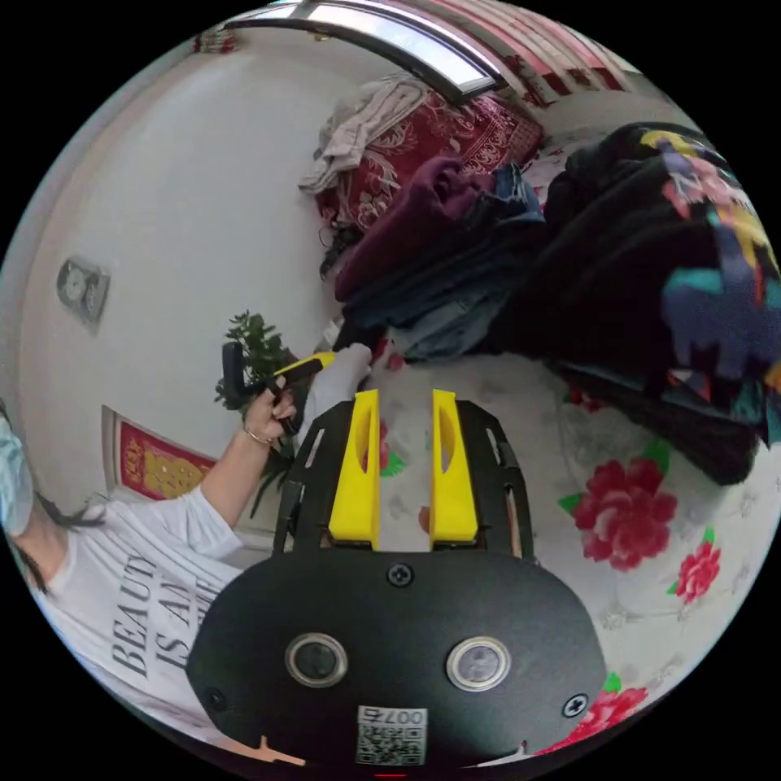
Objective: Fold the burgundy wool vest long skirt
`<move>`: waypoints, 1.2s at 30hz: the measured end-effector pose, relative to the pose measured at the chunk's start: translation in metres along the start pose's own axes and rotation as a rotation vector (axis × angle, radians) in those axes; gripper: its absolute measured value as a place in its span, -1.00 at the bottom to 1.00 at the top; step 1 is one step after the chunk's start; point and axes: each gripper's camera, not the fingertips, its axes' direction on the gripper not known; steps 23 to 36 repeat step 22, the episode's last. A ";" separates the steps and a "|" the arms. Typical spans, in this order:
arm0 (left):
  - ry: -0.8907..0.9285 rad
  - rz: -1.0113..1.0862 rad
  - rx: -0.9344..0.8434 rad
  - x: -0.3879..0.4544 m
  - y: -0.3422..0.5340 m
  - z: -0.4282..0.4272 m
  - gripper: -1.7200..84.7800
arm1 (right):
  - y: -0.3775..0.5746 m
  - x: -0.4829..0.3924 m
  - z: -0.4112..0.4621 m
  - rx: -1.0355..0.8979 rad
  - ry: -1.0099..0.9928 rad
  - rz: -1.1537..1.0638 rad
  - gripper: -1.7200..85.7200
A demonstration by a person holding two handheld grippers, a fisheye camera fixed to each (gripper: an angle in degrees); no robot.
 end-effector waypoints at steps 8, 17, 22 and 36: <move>0.070 0.218 -0.450 0.173 0.210 0.073 -0.71 | 0.301 0.053 -0.084 -0.056 0.456 0.467 -0.78; -0.030 0.385 -0.602 0.284 0.261 0.093 -0.70 | 0.481 0.022 -0.298 0.324 1.128 0.837 -0.73; -0.134 0.402 -0.571 0.303 0.278 0.089 -0.73 | 0.551 0.011 -0.372 0.488 1.305 1.029 -0.73; -0.134 0.402 -0.571 0.303 0.278 0.089 -0.73 | 0.551 0.011 -0.372 0.488 1.305 1.029 -0.73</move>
